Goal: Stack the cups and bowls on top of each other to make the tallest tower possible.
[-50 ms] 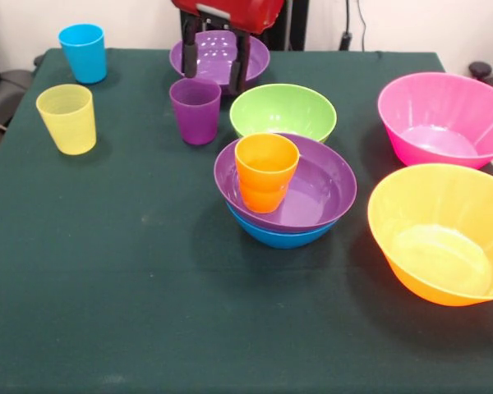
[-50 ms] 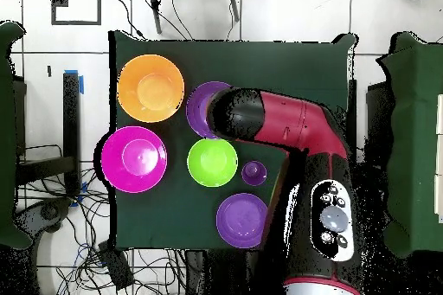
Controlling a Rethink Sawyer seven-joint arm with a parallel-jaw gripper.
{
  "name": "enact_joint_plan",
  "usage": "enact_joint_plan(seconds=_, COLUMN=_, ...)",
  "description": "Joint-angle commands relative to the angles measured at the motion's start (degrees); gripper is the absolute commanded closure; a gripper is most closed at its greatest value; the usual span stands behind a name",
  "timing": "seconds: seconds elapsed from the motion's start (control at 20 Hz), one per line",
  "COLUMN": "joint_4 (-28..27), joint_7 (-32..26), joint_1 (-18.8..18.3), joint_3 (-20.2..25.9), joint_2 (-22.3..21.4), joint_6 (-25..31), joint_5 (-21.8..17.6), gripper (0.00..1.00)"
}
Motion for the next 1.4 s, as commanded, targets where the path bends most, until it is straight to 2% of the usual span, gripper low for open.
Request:
enact_joint_plan(seconds=0.05, joint_4=4.3, joint_7=-14.6, joint_1=-0.7, joint_3=9.1, joint_2=0.1, joint_6=4.5, joint_5=-6.5, gripper=0.0)
enact_joint_plan(seconds=0.25, joint_4=2.0, joint_7=-18.5, joint_1=-1.6, joint_3=9.8, joint_2=1.2, joint_6=5.8, joint_5=-10.6, gripper=0.0)
enact_joint_plan(seconds=0.45, joint_4=2.1, joint_7=-18.5, joint_1=-4.8, joint_3=12.6, joint_2=3.0, joint_6=4.4, joint_5=-11.4, gripper=0.0)
enact_joint_plan(seconds=0.7, joint_4=0.4, joint_7=-18.4, joint_1=-6.8, joint_3=15.2, joint_2=3.5, joint_6=6.3, joint_5=-12.7, gripper=0.0)
enact_joint_plan(seconds=0.95, joint_4=-2.1, joint_7=-16.8, joint_1=-8.2, joint_3=18.6, joint_2=6.2, joint_6=4.0, joint_5=-13.3, gripper=0.0)
enact_joint_plan(seconds=1.15, joint_4=-6.8, joint_7=-17.2, joint_1=-8.1, joint_3=19.5, joint_2=8.3, joint_6=8.0, joint_5=-14.1, gripper=0.0)
enact_joint_plan(seconds=1.4, joint_4=-9.5, joint_7=-18.5, joint_1=-8.4, joint_3=20.1, joint_2=9.1, joint_6=12.0, joint_5=-14.6, gripper=0.0)
